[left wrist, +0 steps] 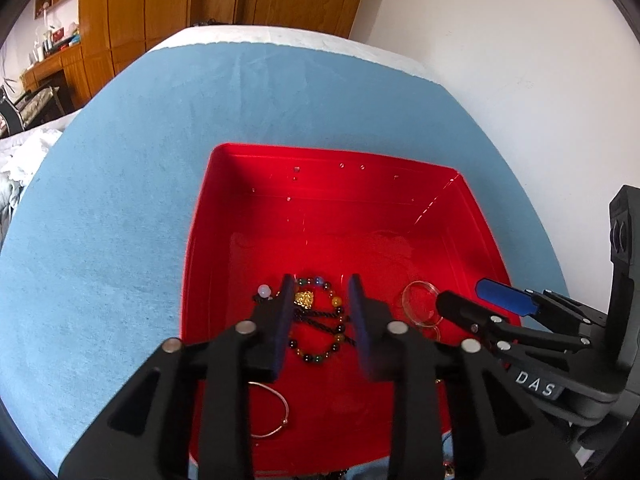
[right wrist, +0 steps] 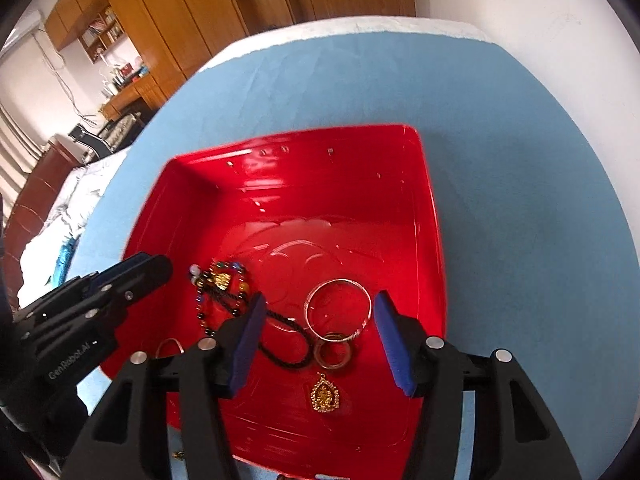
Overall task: Organize jewelry
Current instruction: 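Open both tools over the red tin to drop bracelet and bangle, then move the left tool to the silver watch while the right tool reaches the brown bead bracelet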
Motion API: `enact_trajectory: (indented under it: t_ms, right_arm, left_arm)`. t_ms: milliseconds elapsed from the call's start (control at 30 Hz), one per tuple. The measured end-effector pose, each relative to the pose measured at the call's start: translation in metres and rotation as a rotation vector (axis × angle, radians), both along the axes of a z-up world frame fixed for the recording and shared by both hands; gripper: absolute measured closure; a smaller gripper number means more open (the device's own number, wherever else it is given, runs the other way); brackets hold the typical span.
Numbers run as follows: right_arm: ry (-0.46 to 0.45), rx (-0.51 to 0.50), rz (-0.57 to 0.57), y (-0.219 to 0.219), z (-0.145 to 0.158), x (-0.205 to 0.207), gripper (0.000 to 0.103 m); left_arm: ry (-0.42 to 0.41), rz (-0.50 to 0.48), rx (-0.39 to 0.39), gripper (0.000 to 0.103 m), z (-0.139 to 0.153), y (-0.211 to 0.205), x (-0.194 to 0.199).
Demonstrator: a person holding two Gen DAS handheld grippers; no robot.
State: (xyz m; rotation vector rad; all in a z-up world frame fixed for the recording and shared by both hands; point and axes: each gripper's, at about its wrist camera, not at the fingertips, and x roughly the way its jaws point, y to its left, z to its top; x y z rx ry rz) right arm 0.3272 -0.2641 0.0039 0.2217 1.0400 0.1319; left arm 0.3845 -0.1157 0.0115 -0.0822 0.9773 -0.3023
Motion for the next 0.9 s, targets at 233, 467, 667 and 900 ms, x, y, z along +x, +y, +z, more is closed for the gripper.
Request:
enact_trajectory:
  t_ms: [233,467,667,900]
  right_arm:
    - [-0.08,0.0,0.004,-0.009,0.024,-0.035,0.03]
    - [-0.097,0.003,-0.004,-0.019,0.036,-0.082,0.008]
    - [-0.053,0.012,-0.005,-0.021,0.033,-0.113,0.004]
    - [0.008,0.089,0.059,-0.018,0.012,-0.134,0.004]
  left_arm:
    - [-0.068,0.029,0.021,0.048,0.025,0.015,-0.034]
    - [-0.138,0.069,0.056,0.013,0.04,0.04,-0.086]
    - [-0.141,0.109,0.088,0.011,0.039,0.055,-0.123]
    - [-0.068,0.094,0.063,0.011,0.022,0.066,-0.153]
